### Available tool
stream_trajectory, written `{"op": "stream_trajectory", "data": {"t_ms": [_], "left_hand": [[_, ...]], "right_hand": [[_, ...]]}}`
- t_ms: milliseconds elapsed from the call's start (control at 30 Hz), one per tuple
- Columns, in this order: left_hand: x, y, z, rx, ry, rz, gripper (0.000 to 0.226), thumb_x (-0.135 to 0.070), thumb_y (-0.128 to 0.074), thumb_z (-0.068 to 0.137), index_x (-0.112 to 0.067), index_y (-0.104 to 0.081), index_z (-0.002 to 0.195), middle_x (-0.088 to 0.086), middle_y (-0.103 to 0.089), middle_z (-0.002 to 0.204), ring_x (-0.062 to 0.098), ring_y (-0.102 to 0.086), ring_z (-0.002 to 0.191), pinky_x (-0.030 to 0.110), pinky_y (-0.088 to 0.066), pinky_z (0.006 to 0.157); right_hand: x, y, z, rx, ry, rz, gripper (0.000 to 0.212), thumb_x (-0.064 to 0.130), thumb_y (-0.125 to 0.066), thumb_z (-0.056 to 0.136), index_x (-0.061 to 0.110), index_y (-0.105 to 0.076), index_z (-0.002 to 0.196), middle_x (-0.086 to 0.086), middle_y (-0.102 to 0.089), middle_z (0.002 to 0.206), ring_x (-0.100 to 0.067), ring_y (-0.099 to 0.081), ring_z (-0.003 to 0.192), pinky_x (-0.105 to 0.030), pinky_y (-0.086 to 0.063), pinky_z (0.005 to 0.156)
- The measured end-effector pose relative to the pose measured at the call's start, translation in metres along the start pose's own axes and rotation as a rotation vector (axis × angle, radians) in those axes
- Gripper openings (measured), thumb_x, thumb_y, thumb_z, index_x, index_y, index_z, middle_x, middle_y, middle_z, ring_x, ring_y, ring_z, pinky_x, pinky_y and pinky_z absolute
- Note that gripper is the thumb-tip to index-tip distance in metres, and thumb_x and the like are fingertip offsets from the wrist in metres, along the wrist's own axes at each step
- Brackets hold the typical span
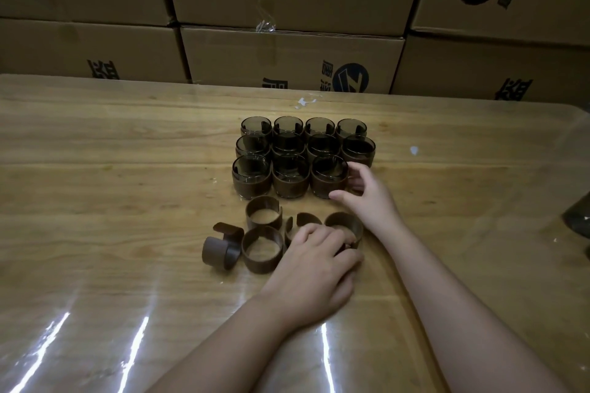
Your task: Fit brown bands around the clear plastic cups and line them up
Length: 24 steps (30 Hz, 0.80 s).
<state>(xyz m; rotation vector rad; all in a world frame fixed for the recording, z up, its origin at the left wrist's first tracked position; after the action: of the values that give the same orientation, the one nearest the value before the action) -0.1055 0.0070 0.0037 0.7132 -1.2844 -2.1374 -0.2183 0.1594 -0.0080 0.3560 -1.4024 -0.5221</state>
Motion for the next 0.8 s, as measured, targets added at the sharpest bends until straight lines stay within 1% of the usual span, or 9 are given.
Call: {"op": "stream_trajectory", "data": {"t_ms": [67,200,333,433,500,567,633,733,800], "left_hand": [[0.001,0.001,0.0,-0.001,-0.003,-0.008,0.027,-0.031,-0.049,0.089,-0.021,-0.068,0.107,-0.002,-0.062,0.115,0.017,-0.057,0.108,0.035,-0.037,0.1],[0.001,0.002,-0.001,-0.047,0.011,-0.022,0.031,-0.024,-0.048,0.09,-0.015,-0.069,0.11,-0.001,-0.066,0.115,0.019,-0.059,0.109,0.037,-0.042,0.1],[0.001,0.002,-0.002,-0.064,0.094,0.048,0.029,-0.021,-0.057,0.088,-0.014,-0.07,0.113,-0.001,-0.066,0.121,0.025,-0.053,0.125,0.043,-0.036,0.107],[-0.002,0.0,-0.002,-0.015,0.114,0.064,0.031,-0.022,-0.058,0.089,-0.015,-0.068,0.117,0.001,-0.058,0.135,0.026,-0.042,0.135,0.043,-0.031,0.111],[-0.003,0.001,-0.002,-0.009,0.107,0.086,0.028,-0.022,-0.059,0.089,-0.014,-0.069,0.114,0.006,-0.053,0.14,0.028,-0.041,0.136,0.043,-0.032,0.11],[-0.004,0.003,-0.003,-0.025,0.093,0.098,0.022,-0.02,-0.064,0.086,-0.012,-0.072,0.105,0.011,-0.055,0.137,0.031,-0.047,0.131,0.043,-0.038,0.105],[-0.008,0.006,-0.006,-0.034,0.083,0.106,0.017,-0.018,-0.067,0.084,-0.012,-0.072,0.099,0.012,-0.057,0.134,0.031,-0.051,0.127,0.042,-0.04,0.101],[-0.012,0.011,-0.013,-0.036,0.082,0.097,0.014,-0.018,-0.068,0.083,-0.013,-0.072,0.095,0.011,-0.057,0.133,0.03,-0.053,0.123,0.042,-0.042,0.099],[-0.015,0.014,-0.018,-0.035,0.061,0.071,0.012,-0.018,-0.068,0.083,-0.014,-0.072,0.093,0.01,-0.057,0.132,0.029,-0.054,0.122,0.042,-0.042,0.098]], "right_hand": [[0.0,0.0,0.0,-0.002,-0.003,0.016,0.065,0.024,-0.081,0.076,0.028,-0.05,0.133,0.013,-0.056,0.114,-0.008,-0.054,0.11,-0.021,-0.039,0.086],[0.0,-0.003,0.0,-0.001,0.008,0.049,0.066,0.022,-0.08,0.078,0.023,-0.049,0.136,0.009,-0.057,0.116,-0.008,-0.054,0.108,-0.024,-0.042,0.093],[0.001,0.0,-0.009,-0.003,0.011,0.12,0.052,0.019,-0.07,0.088,0.022,-0.048,0.136,0.01,-0.056,0.12,-0.007,-0.055,0.11,-0.019,-0.041,0.091],[-0.003,0.005,-0.024,-0.031,-0.006,0.133,0.042,0.017,-0.06,0.094,0.019,-0.049,0.135,0.007,-0.057,0.127,-0.005,-0.056,0.109,-0.01,-0.041,0.084],[-0.004,0.009,-0.036,-0.052,-0.013,0.111,0.039,0.015,-0.057,0.096,0.015,-0.05,0.134,0.0,-0.057,0.131,-0.006,-0.056,0.106,-0.014,-0.042,0.087],[-0.004,0.012,-0.051,-0.065,-0.025,0.092,0.037,0.015,-0.057,0.096,0.013,-0.051,0.133,-0.004,-0.056,0.132,-0.007,-0.055,0.107,-0.021,-0.043,0.093],[-0.005,0.016,-0.067,-0.106,-0.038,-0.029,0.036,0.021,-0.056,0.096,0.017,-0.051,0.132,-0.003,-0.054,0.133,-0.011,-0.054,0.114,-0.026,-0.041,0.098],[-0.003,0.029,-0.086,-0.189,-0.111,-0.545,0.043,0.036,-0.049,0.096,0.023,-0.047,0.137,-0.001,-0.049,0.138,-0.021,-0.045,0.128,-0.048,-0.022,0.112],[0.001,0.046,-0.095,-0.206,-0.21,-0.795,0.046,0.04,-0.049,0.094,0.021,-0.047,0.136,-0.005,-0.049,0.137,-0.027,-0.043,0.13,-0.06,-0.009,0.114]]}}
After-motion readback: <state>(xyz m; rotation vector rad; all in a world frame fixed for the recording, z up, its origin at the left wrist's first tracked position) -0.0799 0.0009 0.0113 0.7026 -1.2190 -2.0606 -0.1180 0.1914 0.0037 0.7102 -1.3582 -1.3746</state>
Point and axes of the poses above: each hand's wrist, its own z-axis towards the middle knuckle, its own y-axis out of the back of the hand, x = y × z, the point moved 1 cm from there along z, towards the middle knuckle
